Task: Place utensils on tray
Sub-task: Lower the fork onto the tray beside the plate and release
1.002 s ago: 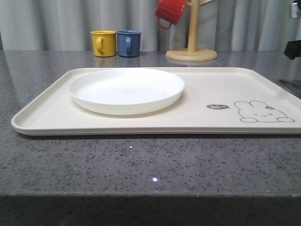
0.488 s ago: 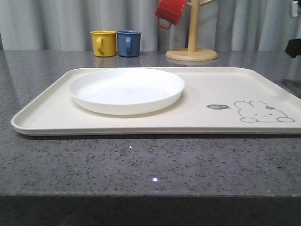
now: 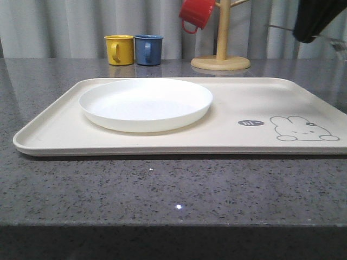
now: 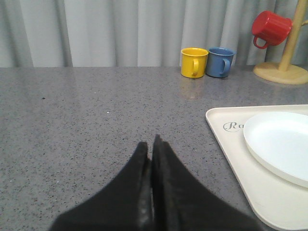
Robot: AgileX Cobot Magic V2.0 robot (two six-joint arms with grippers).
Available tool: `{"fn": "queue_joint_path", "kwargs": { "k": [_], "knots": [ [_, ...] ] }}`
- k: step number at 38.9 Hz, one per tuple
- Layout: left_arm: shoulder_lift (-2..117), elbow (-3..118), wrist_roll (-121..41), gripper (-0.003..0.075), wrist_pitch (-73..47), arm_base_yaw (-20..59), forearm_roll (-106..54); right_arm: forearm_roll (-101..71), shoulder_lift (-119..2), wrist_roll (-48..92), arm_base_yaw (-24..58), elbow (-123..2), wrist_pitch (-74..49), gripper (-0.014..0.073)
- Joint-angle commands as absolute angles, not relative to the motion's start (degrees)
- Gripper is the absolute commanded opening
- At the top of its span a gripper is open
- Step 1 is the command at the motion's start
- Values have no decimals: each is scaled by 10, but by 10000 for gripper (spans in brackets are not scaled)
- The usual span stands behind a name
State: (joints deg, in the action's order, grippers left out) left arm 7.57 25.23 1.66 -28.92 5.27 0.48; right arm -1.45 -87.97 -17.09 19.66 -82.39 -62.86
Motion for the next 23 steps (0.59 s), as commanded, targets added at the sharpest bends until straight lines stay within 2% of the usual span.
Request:
{"fn": "queue_joint_path", "kwargs": {
  "k": [1, 5, 11, 23],
  "knots": [
    [82, 267, 22, -18, -242, 51, 0, -11, -885, -202, 229, -855, -607, -6],
    [82, 266, 22, -18, -242, 51, 0, 4, -927, -241, 259, -871, -607, -6],
    [82, 266, 22, -18, -242, 51, 0, 21, -963, -293, 261, -871, -594, -4],
    [82, 266, 22, -18, -242, 51, 0, 5, -1010, -294, 263, -871, -576, -4]
  ]
}}
